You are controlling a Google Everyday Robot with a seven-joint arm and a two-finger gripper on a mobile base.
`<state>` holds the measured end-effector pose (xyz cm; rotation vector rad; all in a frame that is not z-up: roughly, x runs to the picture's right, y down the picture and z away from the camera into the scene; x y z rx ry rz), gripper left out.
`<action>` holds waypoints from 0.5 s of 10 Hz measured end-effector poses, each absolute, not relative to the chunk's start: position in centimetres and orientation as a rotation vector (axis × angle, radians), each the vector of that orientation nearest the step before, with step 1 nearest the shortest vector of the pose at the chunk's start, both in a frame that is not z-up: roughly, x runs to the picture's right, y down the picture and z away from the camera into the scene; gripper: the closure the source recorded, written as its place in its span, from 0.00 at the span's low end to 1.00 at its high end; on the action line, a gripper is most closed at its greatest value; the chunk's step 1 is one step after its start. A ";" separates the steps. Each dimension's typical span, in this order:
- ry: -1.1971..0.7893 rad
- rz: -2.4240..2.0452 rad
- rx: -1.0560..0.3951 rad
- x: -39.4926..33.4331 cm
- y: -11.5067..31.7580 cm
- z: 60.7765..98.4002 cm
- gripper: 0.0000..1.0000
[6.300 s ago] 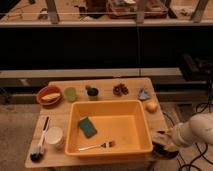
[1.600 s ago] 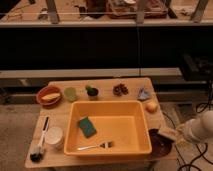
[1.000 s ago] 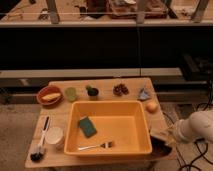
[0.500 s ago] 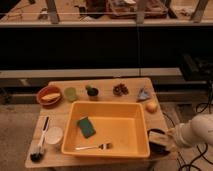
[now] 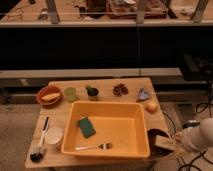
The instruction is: Wipe purple bowl with eraser
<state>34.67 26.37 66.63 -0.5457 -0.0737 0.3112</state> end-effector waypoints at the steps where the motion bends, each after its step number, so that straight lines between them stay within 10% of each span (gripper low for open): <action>1: -0.062 0.325 -0.545 35.8 26.4 66.5 1.00; 5: -0.034 0.382 -0.529 38.0 25.7 66.8 1.00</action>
